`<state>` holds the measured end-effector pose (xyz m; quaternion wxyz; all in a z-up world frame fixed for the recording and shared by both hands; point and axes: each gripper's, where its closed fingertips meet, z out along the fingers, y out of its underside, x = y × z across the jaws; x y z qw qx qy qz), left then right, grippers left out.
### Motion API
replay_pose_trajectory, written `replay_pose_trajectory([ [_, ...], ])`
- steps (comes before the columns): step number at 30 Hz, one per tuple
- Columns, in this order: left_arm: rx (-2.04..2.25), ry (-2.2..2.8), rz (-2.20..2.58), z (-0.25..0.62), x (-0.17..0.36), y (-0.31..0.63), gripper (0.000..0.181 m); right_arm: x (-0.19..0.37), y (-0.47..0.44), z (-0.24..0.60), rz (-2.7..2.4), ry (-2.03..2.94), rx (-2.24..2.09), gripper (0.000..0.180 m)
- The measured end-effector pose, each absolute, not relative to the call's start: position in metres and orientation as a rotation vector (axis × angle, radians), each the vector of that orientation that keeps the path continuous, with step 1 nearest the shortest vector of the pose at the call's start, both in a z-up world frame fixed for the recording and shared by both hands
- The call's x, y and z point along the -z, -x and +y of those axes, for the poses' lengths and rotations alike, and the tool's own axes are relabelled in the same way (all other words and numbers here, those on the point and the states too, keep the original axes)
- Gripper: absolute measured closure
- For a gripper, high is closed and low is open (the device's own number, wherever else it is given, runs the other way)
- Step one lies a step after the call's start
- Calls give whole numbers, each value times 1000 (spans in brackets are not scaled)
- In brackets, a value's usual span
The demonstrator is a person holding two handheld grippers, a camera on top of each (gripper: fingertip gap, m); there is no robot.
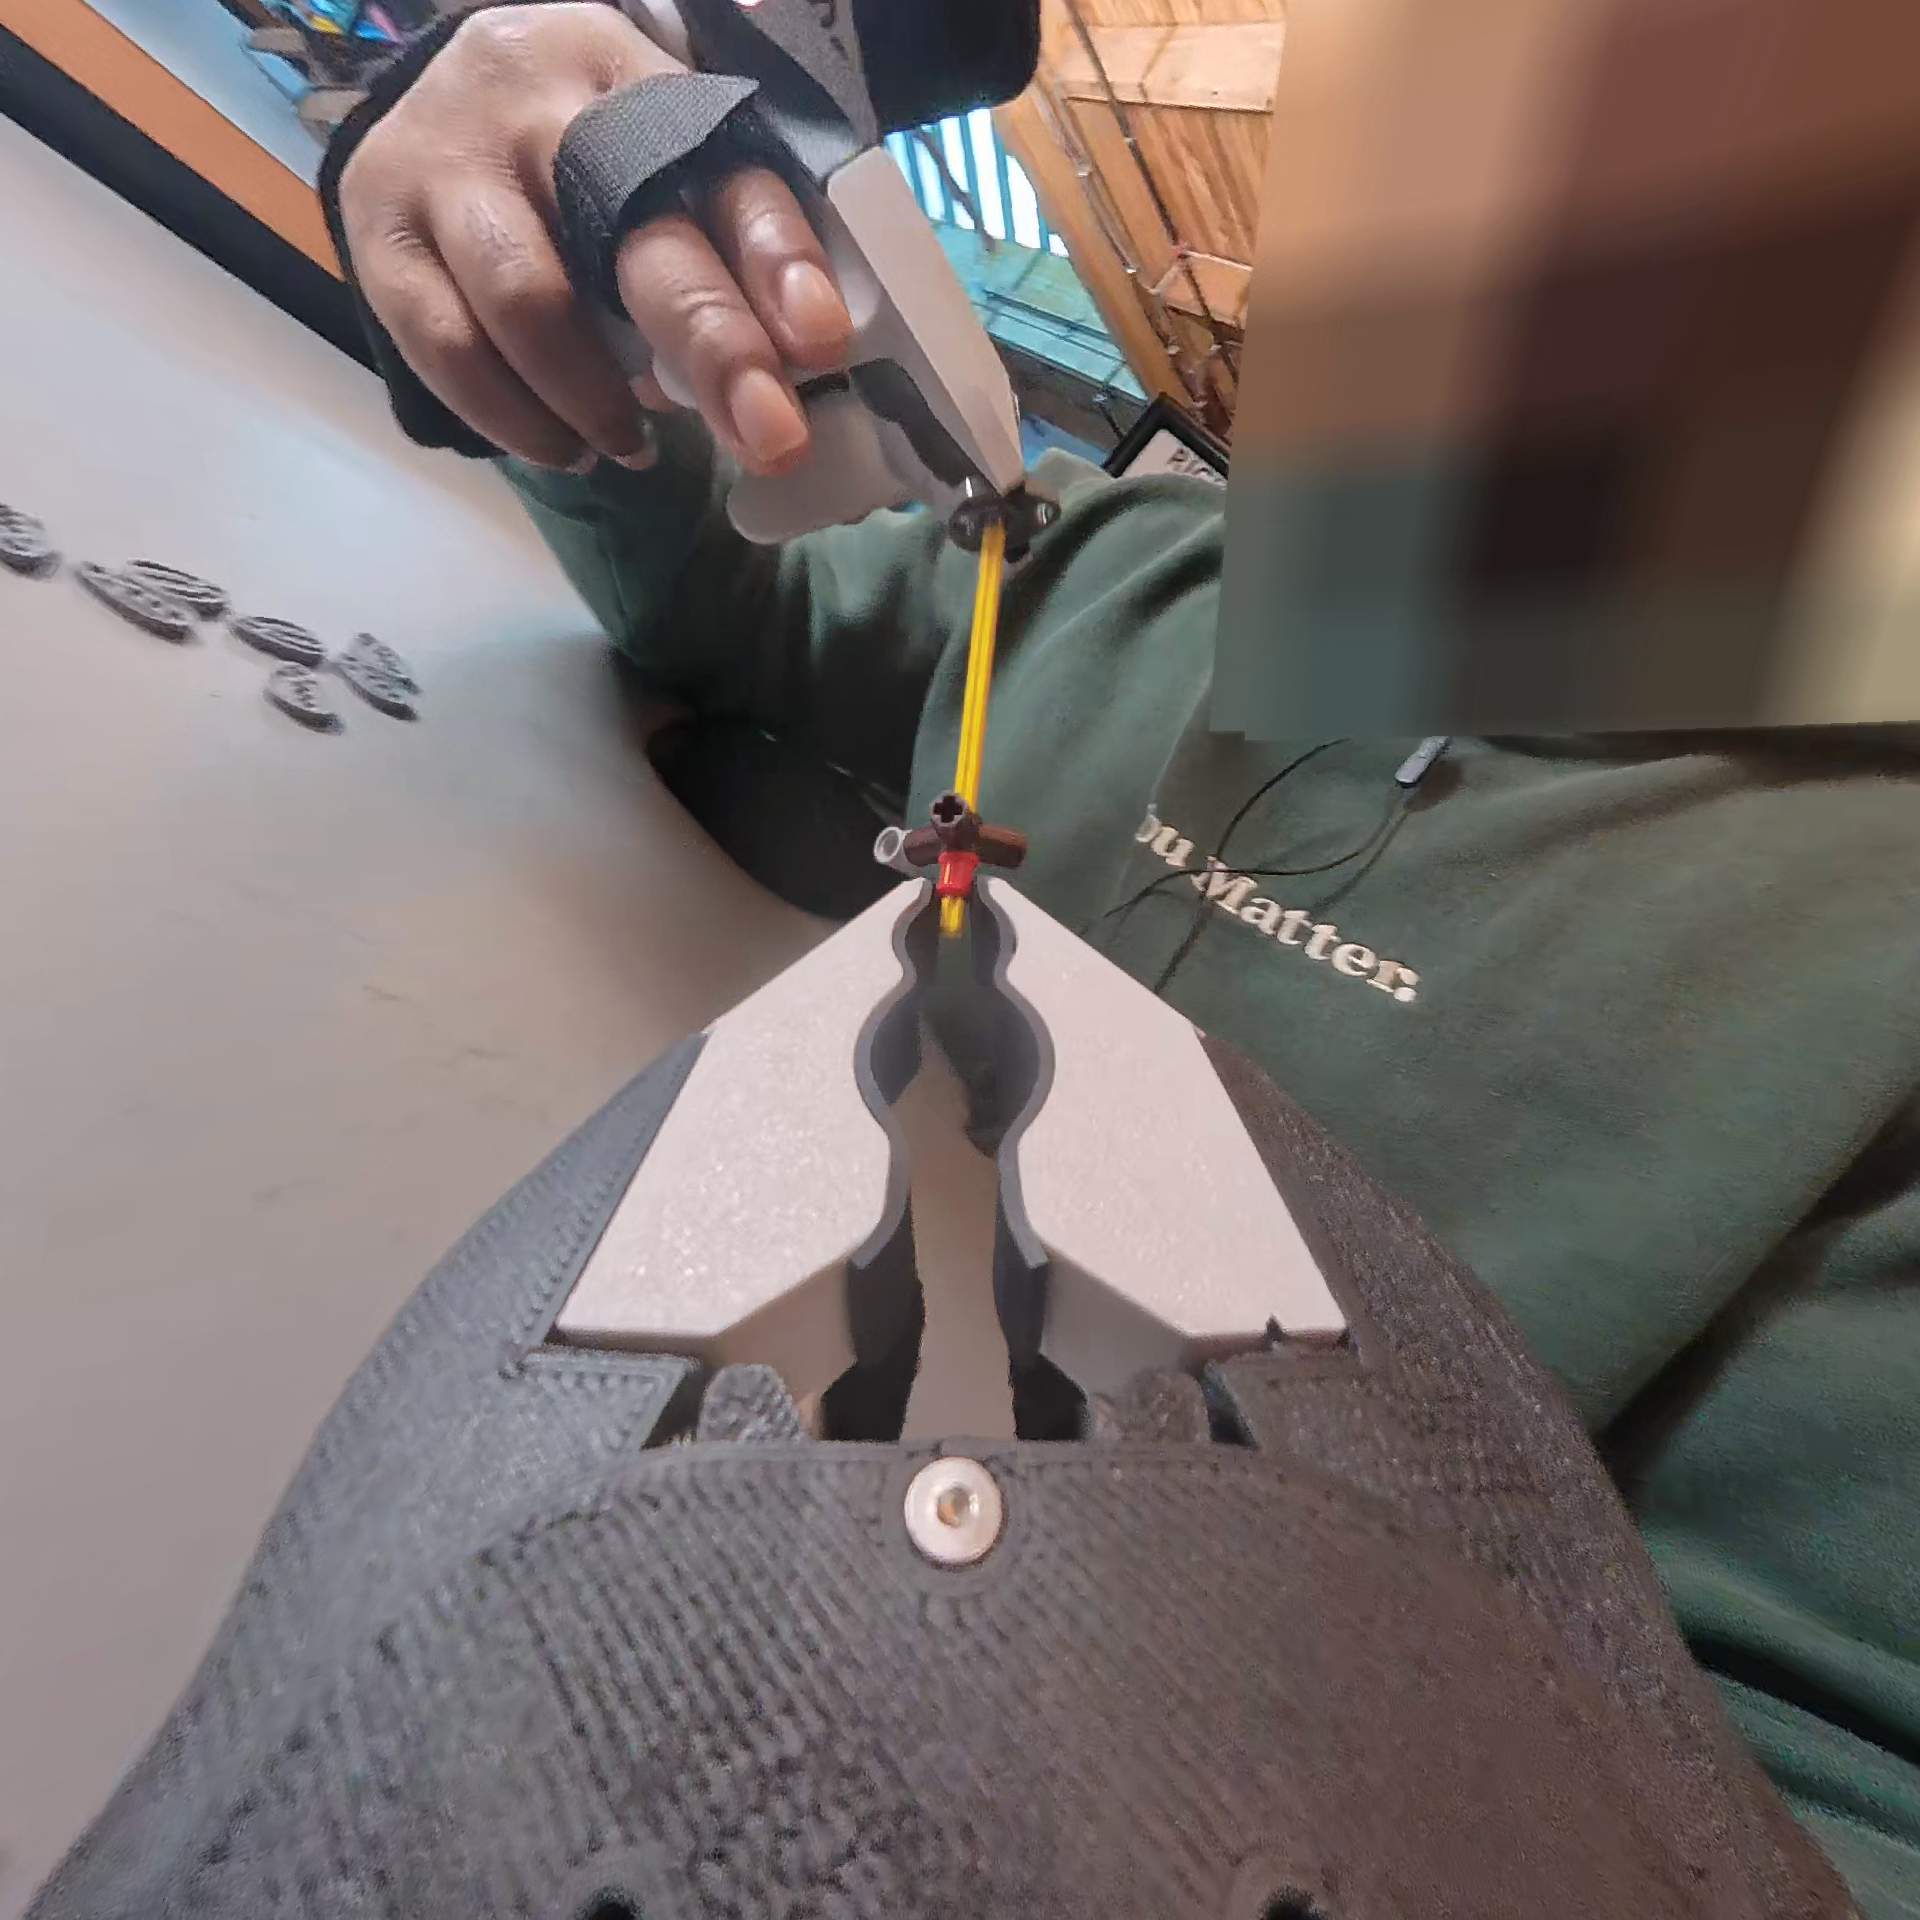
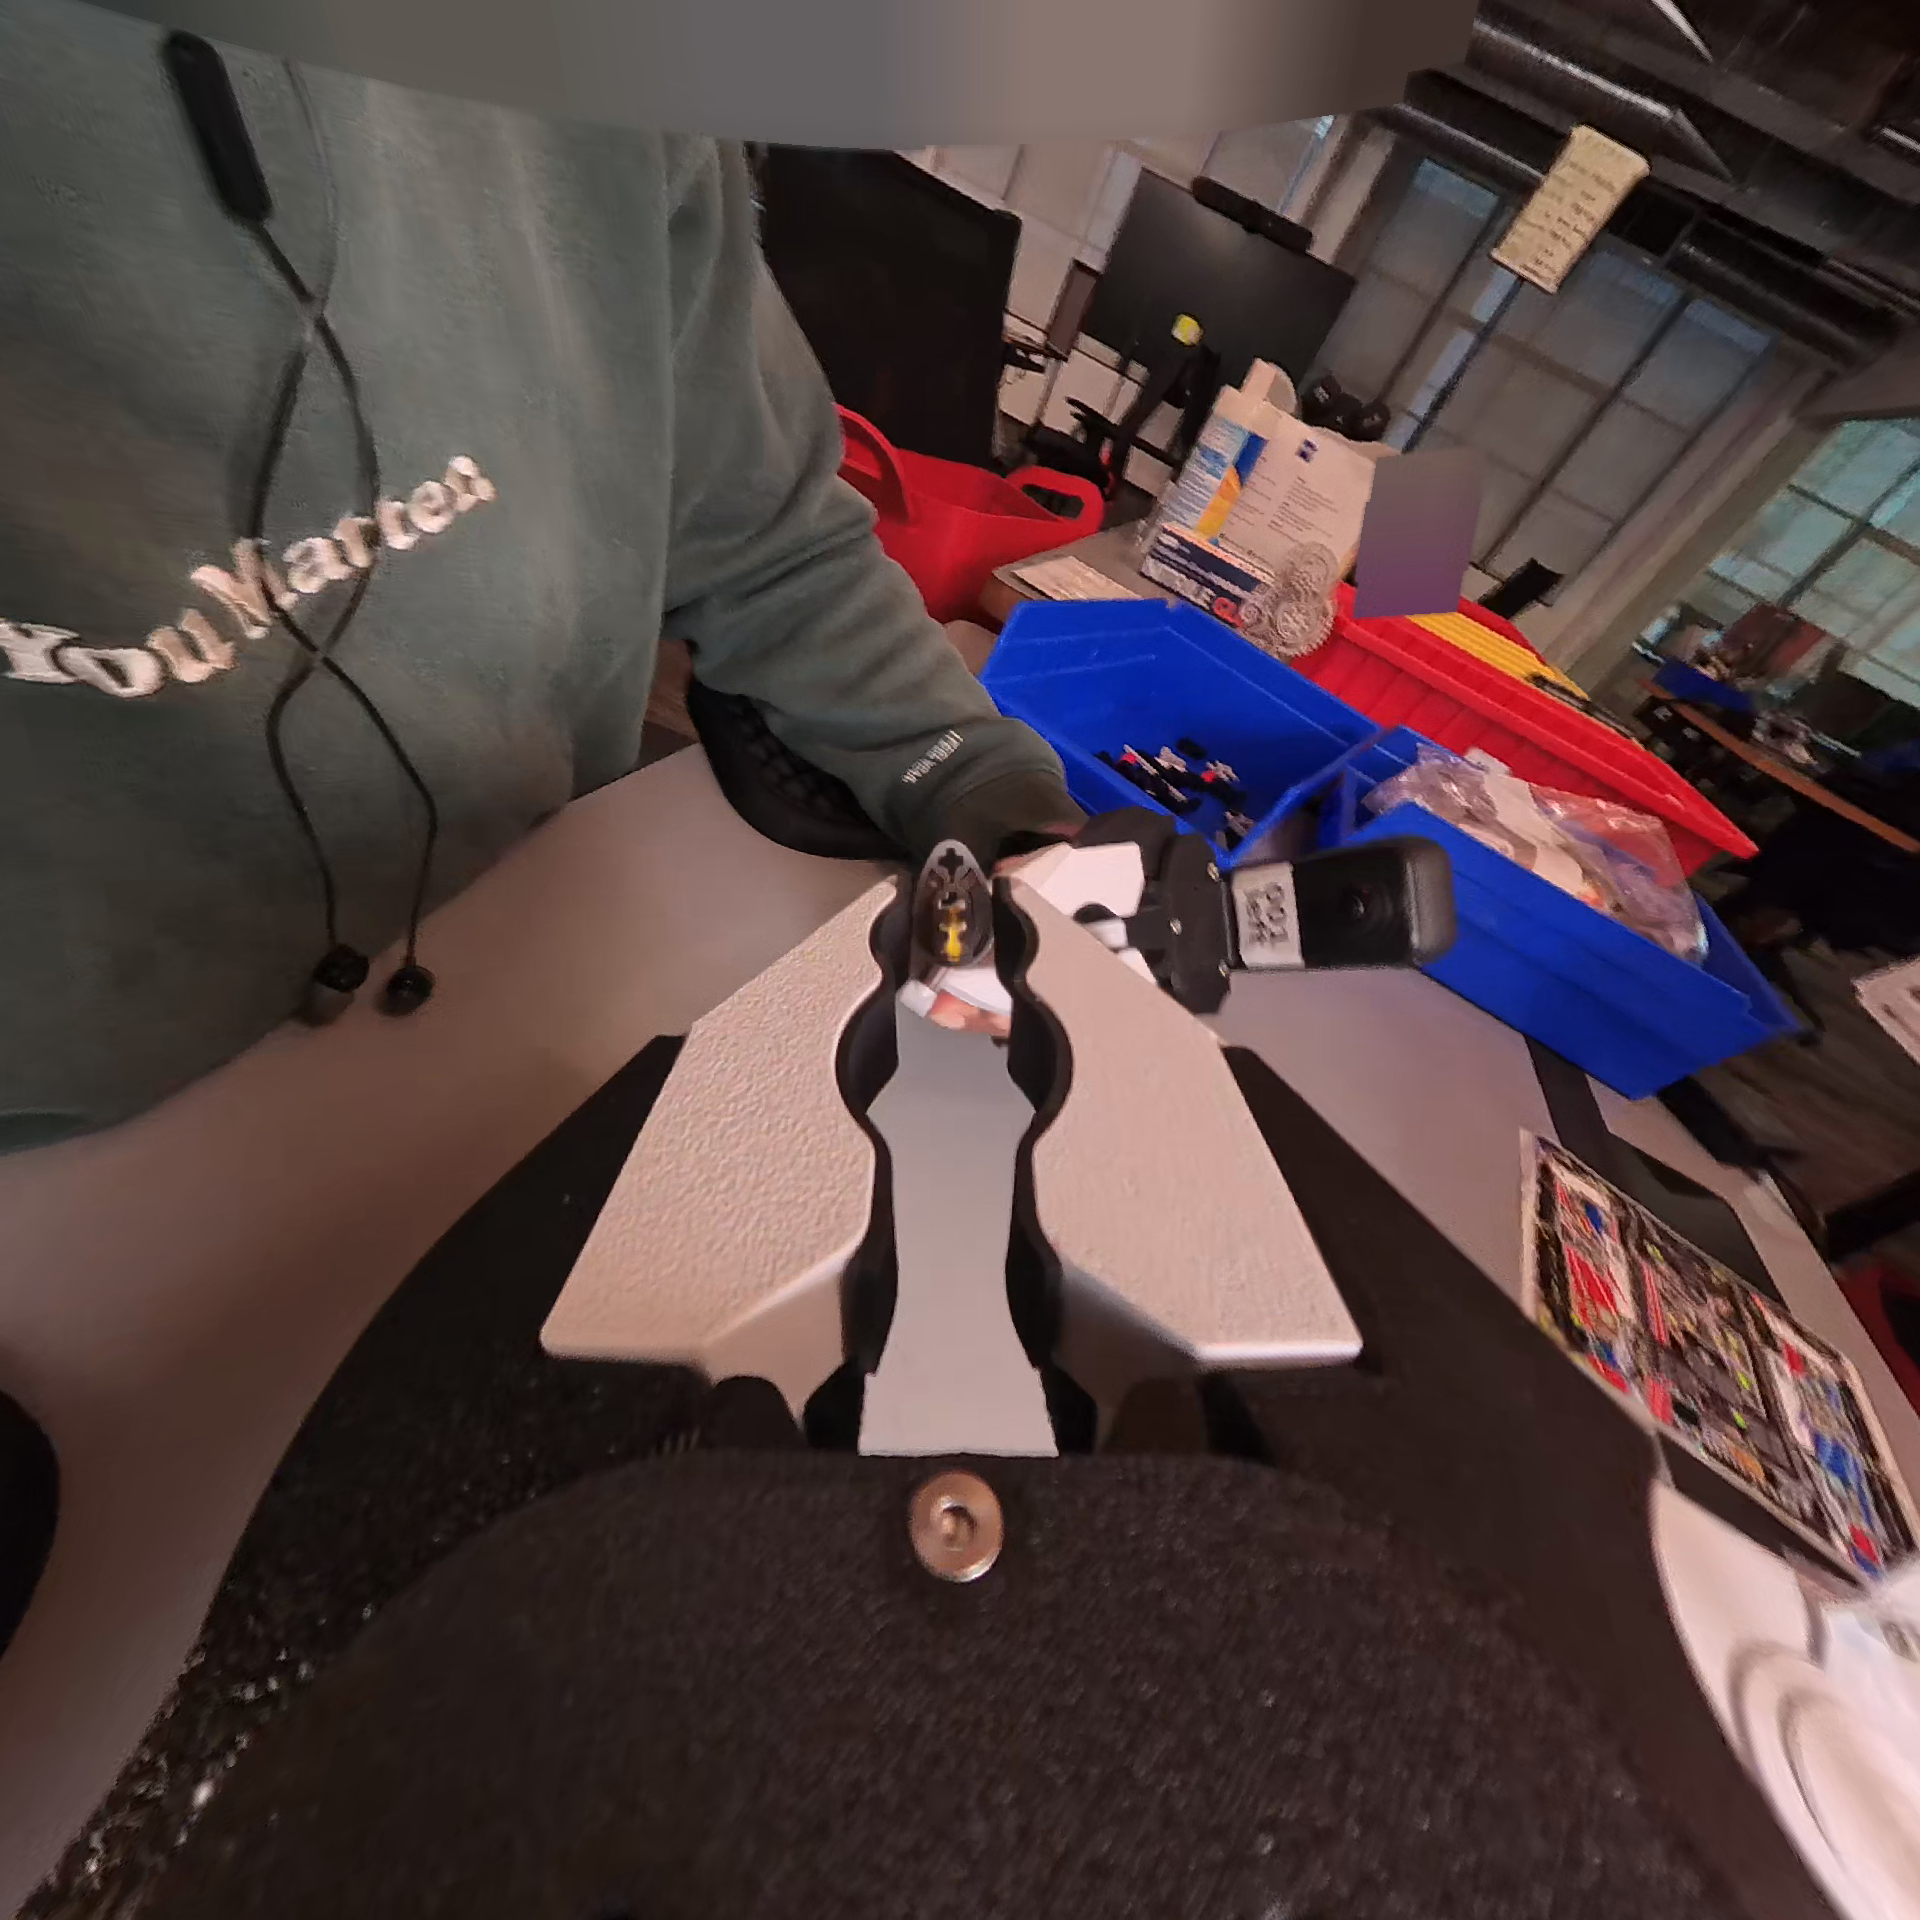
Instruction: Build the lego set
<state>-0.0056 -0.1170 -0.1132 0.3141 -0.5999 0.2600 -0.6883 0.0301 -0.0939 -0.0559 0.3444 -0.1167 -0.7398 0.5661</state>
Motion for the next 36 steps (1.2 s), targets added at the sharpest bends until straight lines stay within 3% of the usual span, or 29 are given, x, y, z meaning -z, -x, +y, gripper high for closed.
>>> replay_pose_trajectory([
  [4, 1663, 1677, 644, -105, 122, 10, 176, 78, -31, -62, -1970, 524, -1362, 166],
  [10, 1458, 1803, 619, -92, 139, 23, 176, 174, -42, -52, -2249, 784, -1002, 167],
  [15, 1431, 1834, 631, -91, 144, 20, 176, 202, -37, -50, -2353, 804, -843, 166],
  [18, 1436, 1842, 633, -93, 146, 18, 176, 195, -35, -51, -2318, 819, -893, 159],
  [23, 1489, 1802, 638, -96, 141, 14, 176, 134, -28, -67, -2071, 769, -1161, 152],
  [26, 1528, 1766, 642, -98, 136, 11, 176, 109, -25, -77, -1947, 730, -1250, 158],
  [29, 1554, 1740, 646, -100, 132, 9, 176, 101, -22, -79, -1896, 697, -1228, 177],
  [33, 1528, 1745, 626, -97, 133, 10, 175, 99, -20, -79, -1885, 727, -1242, 177],
  [34, 1482, 1754, 607, -92, 134, 13, 174, 100, -18, -75, -1885, 769, -1230, 177],
  [36, 1305, 1763, 533, -74, 131, 28, 150, 106, -13, -65, -1890, 894, -1193, 177],
])
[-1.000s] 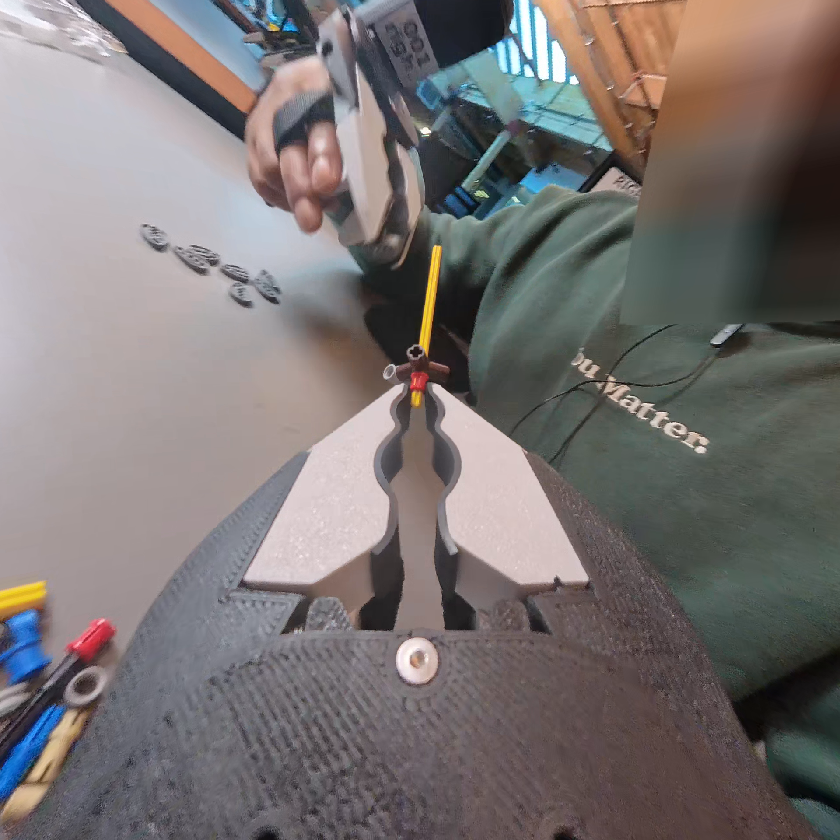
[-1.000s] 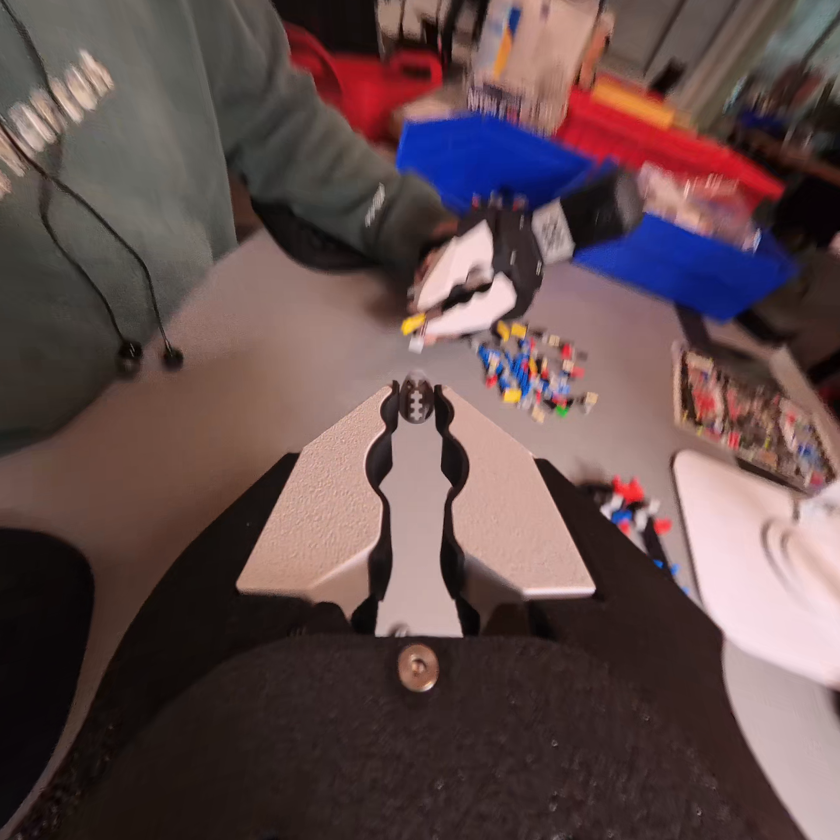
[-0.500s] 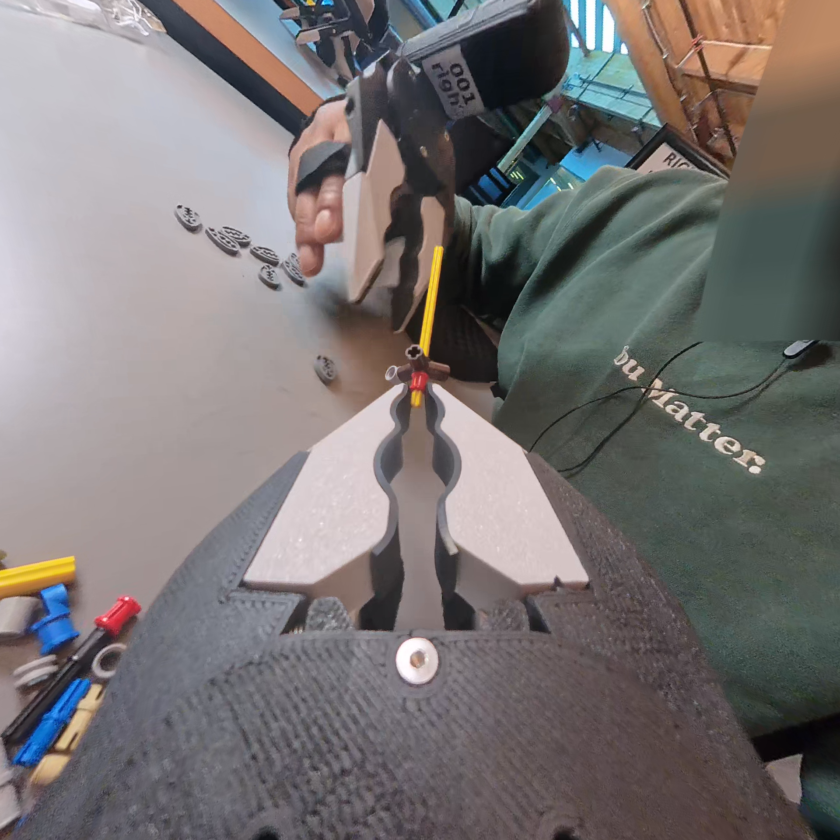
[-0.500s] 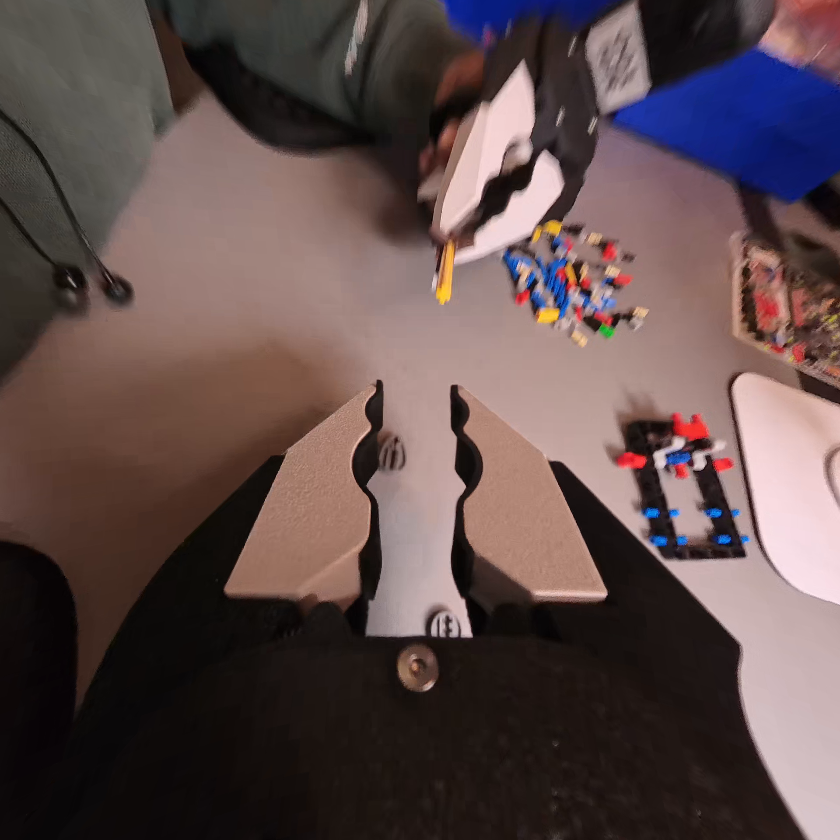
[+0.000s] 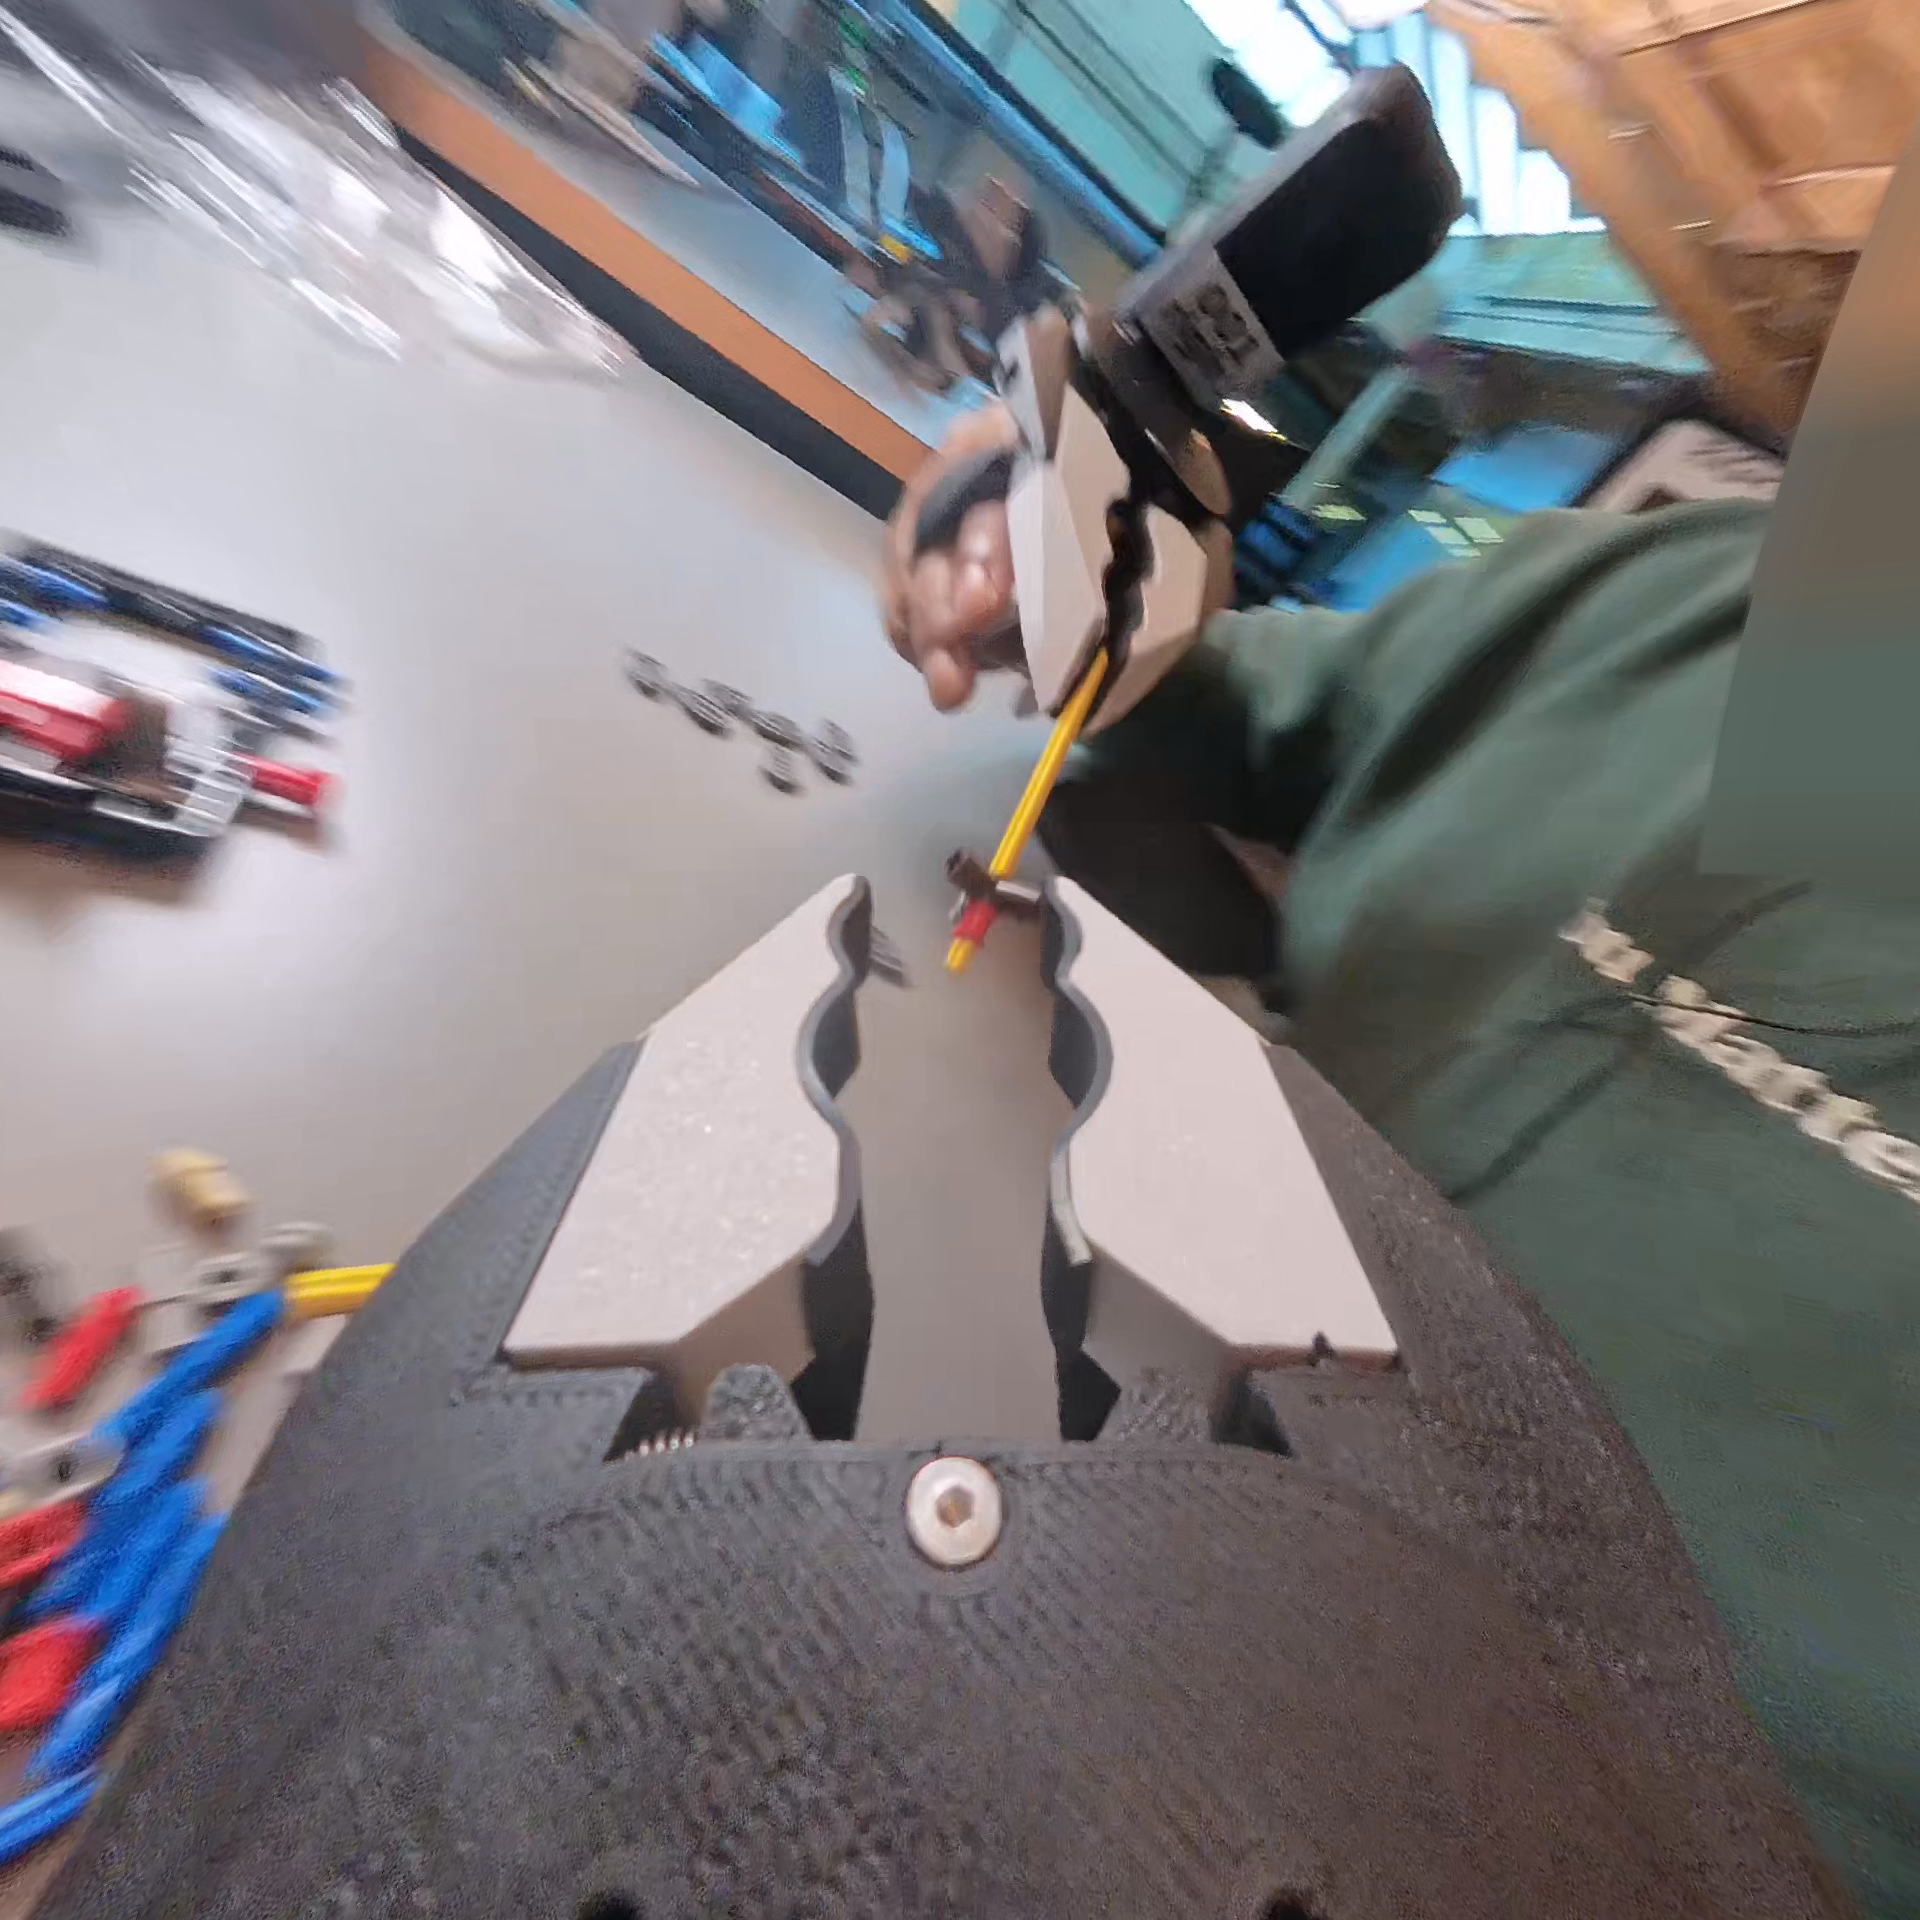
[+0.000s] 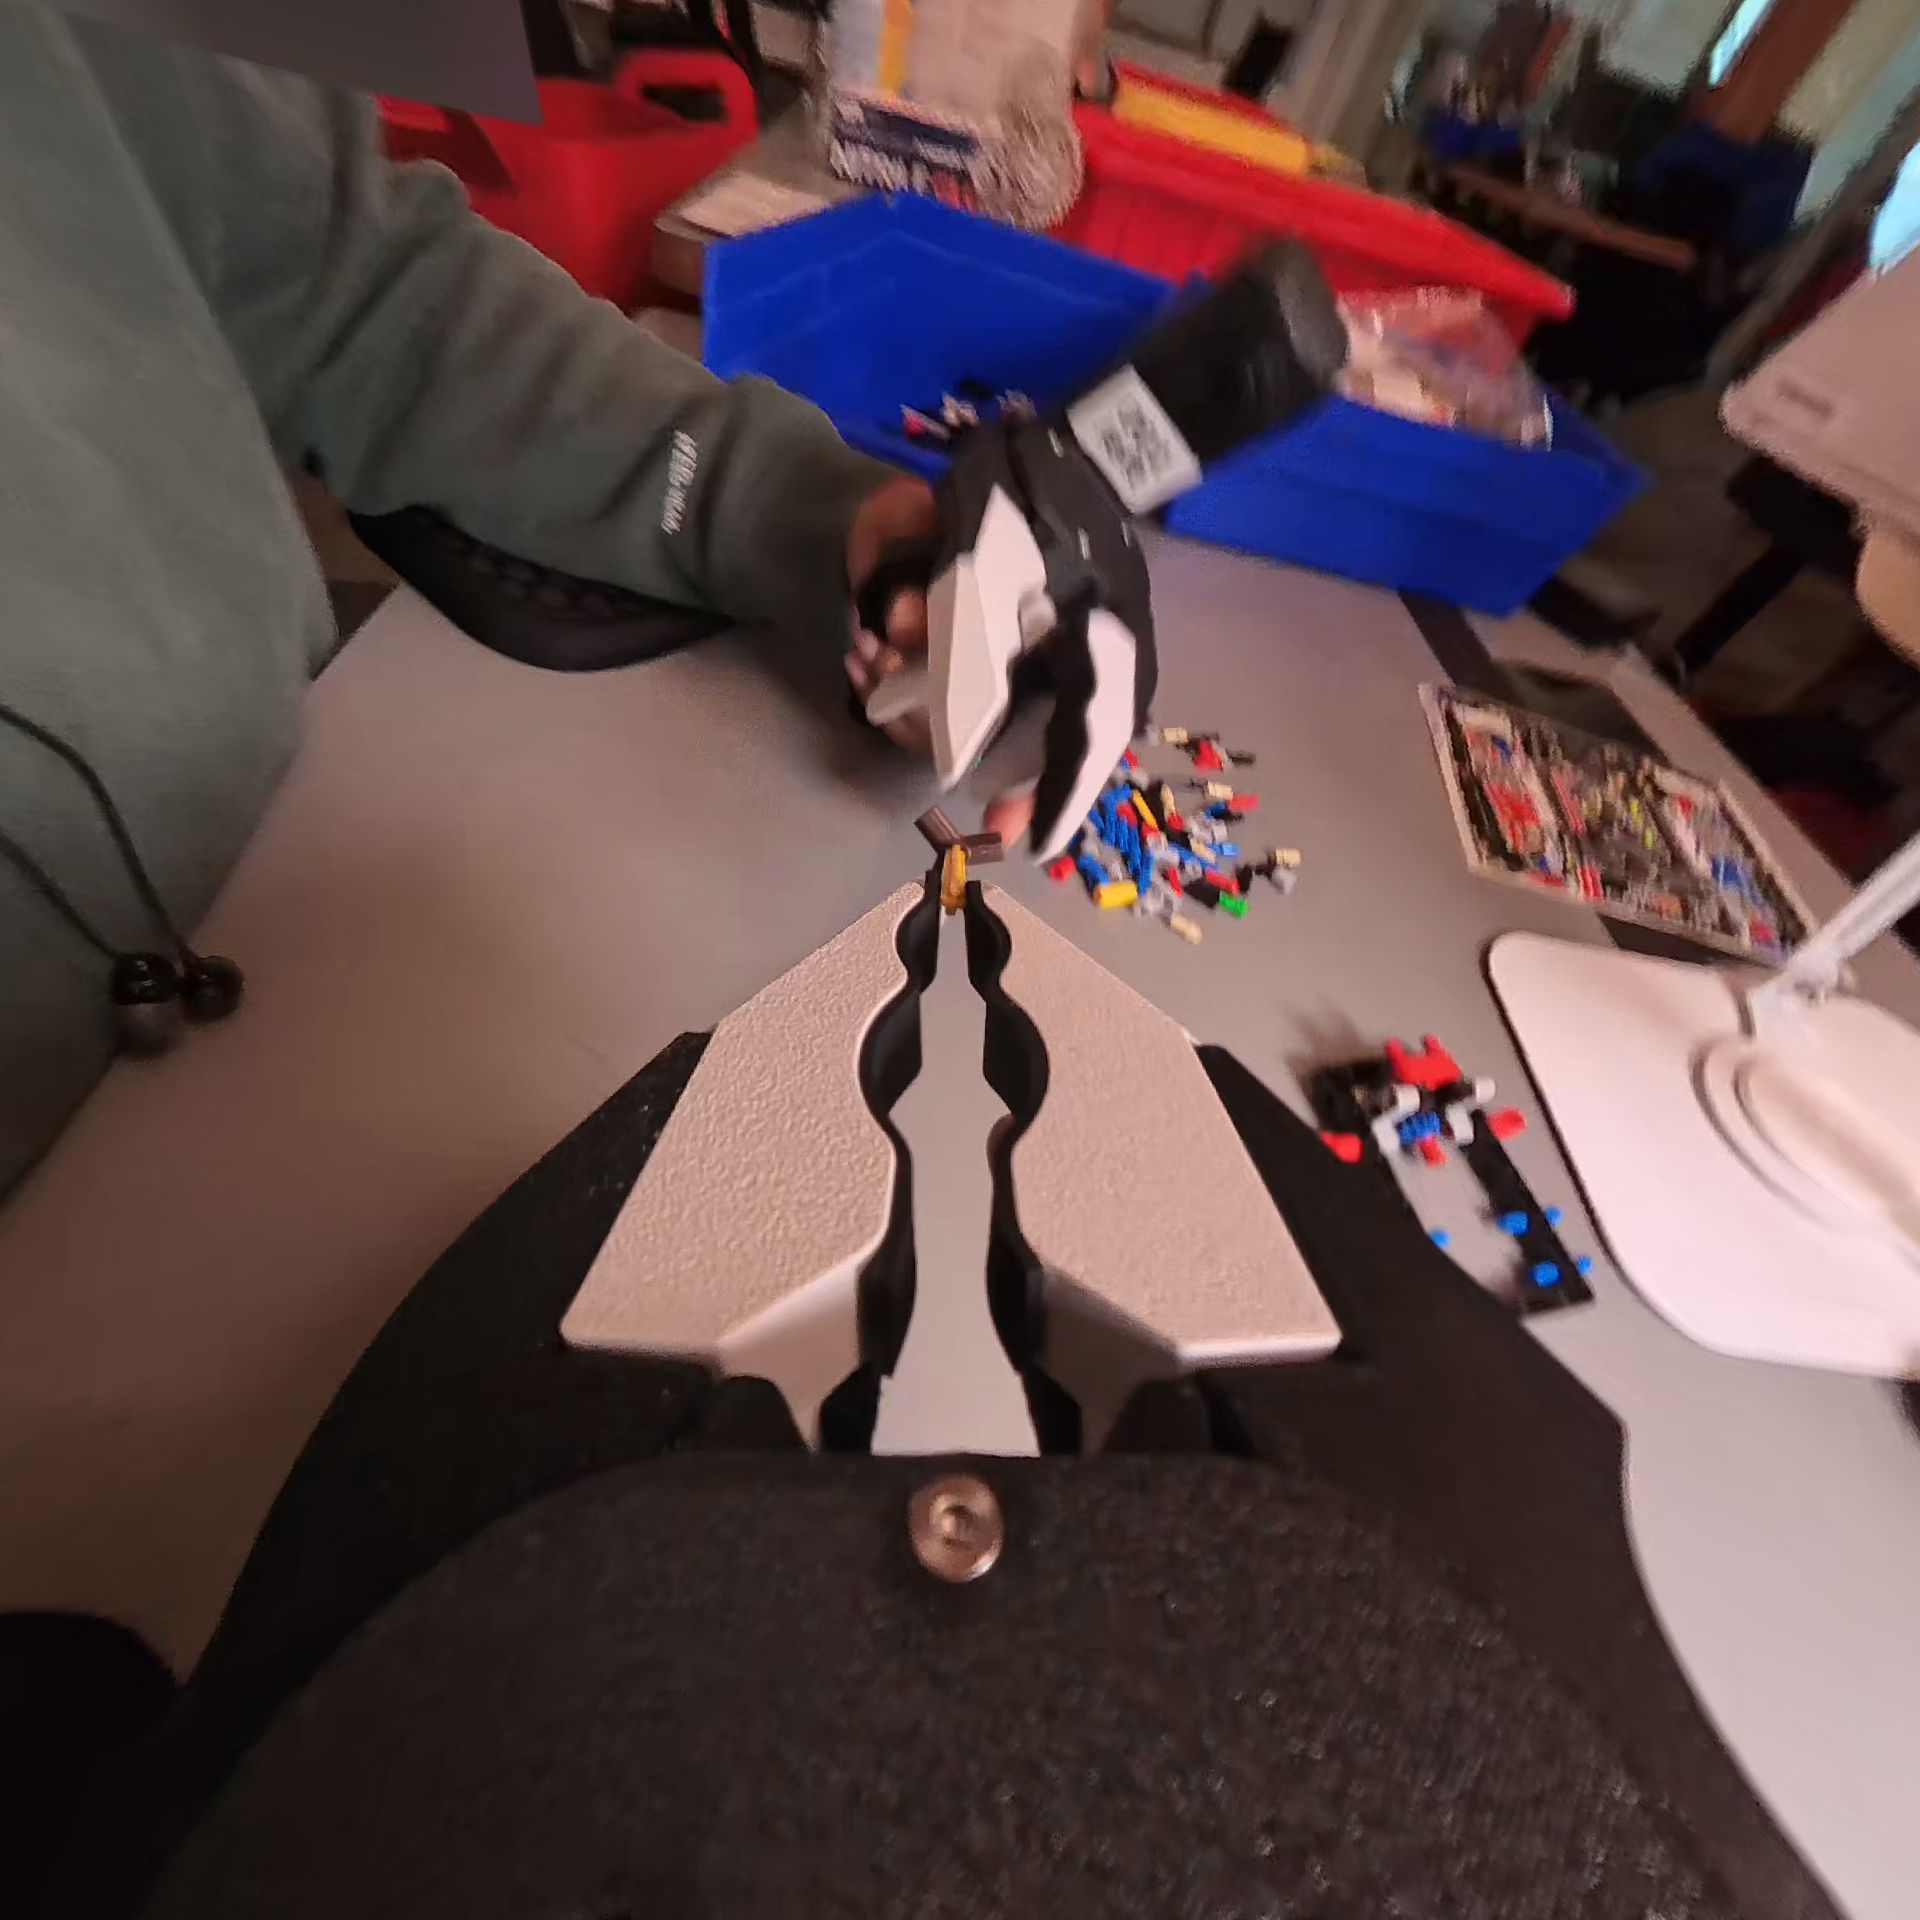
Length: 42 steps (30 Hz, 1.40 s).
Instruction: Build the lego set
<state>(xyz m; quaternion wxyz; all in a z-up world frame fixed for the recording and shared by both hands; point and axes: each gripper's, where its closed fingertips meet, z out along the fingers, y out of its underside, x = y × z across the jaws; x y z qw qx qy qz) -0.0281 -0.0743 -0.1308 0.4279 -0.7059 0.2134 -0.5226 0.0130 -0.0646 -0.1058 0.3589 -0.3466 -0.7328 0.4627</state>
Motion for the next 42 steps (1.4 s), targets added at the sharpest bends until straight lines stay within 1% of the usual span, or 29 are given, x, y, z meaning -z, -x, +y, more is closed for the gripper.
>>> replay_pose_trajectory([
  [1, 1192, 1758, 515, -67, 126, 37, 146, 109, -10, -58, -1886, 963, -1168, 177],
  [3, 957, 1744, 564, -63, 114, 44, 148, 112, -6, -54, -1857, 1063, -1192, 178],
  [6, 680, 1777, 733, -63, 122, 23, 150, 114, 1, -60, -1827, 1149, -1276, 177],
  [9, 582, 1785, 850, -66, 133, 1, 167, 122, 7, -65, -1838, 1211, -1270, 177],
  [12, 446, 1779, 914, -64, 138, 2, 176, 128, 8, -69, -1848, 1242, -1256, 177],
  [15, 425, 1770, 945, -67, 140, 0, 178, 129, 8, -71, -1859, 1236, -1266, 177],
  [18, 541, 1765, 945, -73, 139, -4, 179, 127, 1, -74, -1920, 1129, -1260, 177],
  [20, 585, 1816, 968, -76, 151, 0, 178, 136, -12, -69, -2056, 1035, -1158, 165],
  [24, 655, 1856, 989, -81, 166, 1, 178, 185, -47, -54, -2371, 1011, -935, 147],
  [28, 677, 1864, 1015, -82, 170, -4, 178, 205, -46, -48, -2427, 1030, -896, 144],
  [32, 683, 1878, 1024, -82, 174, -7, 178, 212, -38, -47, -2495, 1018, -841, 150],
  [35, 681, 1880, 1024, -82, 174, -6, 178, 216, -40, -53, -2553, 999, -810, 158],
  [42, 703, 1898, 1041, -85, 178, -7, 178, 218, -42, -57, -2629, 989, -783, 162],
])
